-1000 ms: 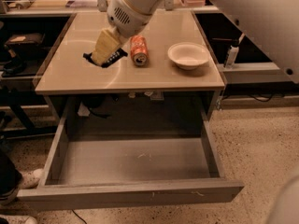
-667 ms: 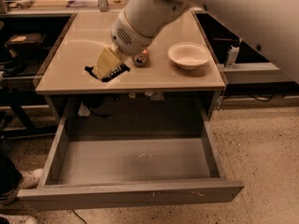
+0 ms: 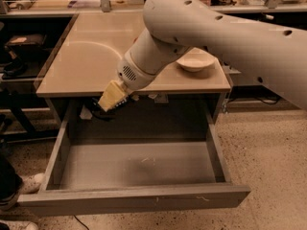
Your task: Place rxbar blueberry into top drawer
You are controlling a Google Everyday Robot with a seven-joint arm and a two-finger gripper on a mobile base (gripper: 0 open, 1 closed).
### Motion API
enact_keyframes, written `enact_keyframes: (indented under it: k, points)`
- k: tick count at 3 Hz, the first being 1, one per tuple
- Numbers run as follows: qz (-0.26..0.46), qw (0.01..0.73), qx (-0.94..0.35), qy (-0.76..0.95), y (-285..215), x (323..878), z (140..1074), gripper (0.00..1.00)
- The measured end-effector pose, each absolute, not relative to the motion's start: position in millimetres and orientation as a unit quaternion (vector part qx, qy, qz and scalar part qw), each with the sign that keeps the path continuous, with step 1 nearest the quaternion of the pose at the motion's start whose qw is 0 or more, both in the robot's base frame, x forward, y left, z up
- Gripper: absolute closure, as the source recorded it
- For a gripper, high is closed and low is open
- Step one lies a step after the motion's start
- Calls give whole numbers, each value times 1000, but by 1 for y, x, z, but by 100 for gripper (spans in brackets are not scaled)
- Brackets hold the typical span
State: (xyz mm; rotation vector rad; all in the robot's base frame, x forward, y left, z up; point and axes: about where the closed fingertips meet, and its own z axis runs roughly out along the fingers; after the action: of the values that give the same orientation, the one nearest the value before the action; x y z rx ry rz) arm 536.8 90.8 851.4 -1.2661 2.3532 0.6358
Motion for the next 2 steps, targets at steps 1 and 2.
enact_keyframes:
  k: [1,2]
  points:
    - [257,180,-426,848,96,522,813,100]
    - [293,165,-389,858,103,510,758,100]
